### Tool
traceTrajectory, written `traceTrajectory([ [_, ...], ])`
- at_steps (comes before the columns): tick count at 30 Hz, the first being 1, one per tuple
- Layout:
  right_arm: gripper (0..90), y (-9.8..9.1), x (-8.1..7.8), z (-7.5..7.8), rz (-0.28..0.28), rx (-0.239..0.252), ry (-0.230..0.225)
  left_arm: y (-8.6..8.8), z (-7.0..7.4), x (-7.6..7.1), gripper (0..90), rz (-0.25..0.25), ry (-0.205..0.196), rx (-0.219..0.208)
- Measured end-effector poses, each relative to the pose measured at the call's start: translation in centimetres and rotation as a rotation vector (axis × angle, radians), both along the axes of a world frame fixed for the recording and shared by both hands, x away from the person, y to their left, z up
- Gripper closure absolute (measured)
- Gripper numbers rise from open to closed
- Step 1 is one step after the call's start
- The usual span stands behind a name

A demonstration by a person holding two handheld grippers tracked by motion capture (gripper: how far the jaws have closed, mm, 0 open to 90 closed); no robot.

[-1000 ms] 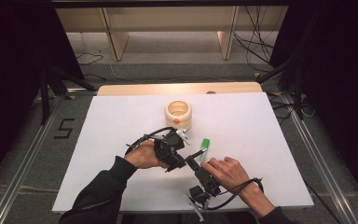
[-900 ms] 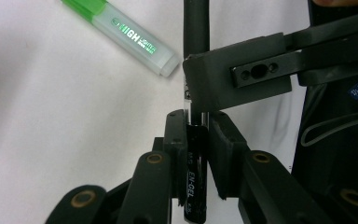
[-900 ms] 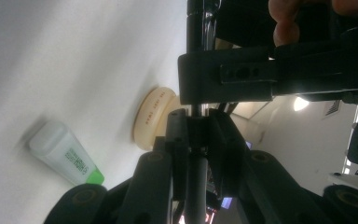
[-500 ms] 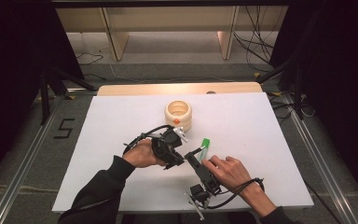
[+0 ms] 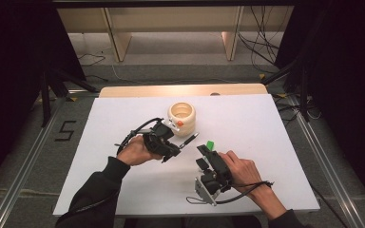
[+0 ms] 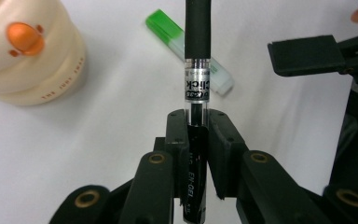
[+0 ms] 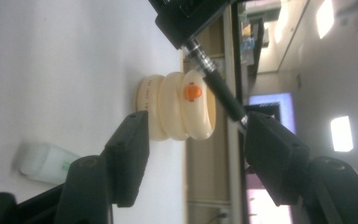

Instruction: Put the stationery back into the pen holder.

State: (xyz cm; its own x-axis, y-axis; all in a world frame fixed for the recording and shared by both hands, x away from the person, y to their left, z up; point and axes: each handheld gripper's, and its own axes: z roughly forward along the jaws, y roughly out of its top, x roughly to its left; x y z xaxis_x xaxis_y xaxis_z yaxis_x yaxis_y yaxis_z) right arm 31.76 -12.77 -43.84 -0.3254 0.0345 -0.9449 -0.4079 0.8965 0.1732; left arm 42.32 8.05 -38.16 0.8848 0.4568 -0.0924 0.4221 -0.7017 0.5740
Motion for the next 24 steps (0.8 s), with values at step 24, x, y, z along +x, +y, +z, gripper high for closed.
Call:
traceTrajectory([
  [24,30.9,-4.3,3.6,2.8,-0.118,0.769,0.841,3.1,0.9,1.3,78.8,0.235,-0.141,-0.208],
])
